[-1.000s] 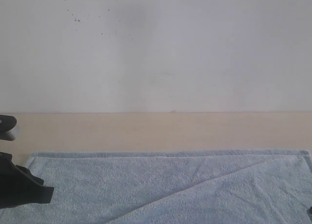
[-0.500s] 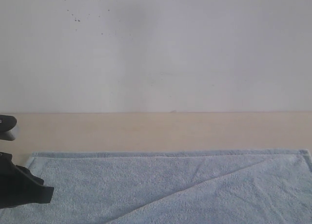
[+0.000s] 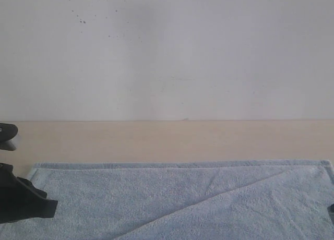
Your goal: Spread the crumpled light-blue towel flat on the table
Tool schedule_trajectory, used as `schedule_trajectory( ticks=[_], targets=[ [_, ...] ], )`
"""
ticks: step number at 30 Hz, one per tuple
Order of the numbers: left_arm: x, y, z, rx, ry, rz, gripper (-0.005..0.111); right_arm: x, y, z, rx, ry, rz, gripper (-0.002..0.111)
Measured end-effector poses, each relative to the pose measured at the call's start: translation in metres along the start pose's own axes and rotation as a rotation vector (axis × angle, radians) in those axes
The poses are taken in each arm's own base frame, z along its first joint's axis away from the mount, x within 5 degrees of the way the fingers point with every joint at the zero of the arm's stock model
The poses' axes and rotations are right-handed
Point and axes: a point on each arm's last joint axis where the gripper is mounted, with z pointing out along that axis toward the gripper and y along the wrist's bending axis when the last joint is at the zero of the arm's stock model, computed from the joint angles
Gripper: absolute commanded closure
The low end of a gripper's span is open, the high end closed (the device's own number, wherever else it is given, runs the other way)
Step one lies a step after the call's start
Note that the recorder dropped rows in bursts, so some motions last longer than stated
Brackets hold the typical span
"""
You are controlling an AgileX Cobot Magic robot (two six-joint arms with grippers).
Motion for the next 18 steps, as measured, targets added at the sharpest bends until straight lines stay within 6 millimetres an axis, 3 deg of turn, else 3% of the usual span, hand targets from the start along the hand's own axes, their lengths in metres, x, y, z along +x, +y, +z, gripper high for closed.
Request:
schedule_trajectory(
  ticks=[18],
  targets=[
    [0.000,0.000,0.000,0.003,0.000,-0.012,0.103,0.000,-0.001,0.015,0.053,0.135,-0.061,0.109]
  ],
)
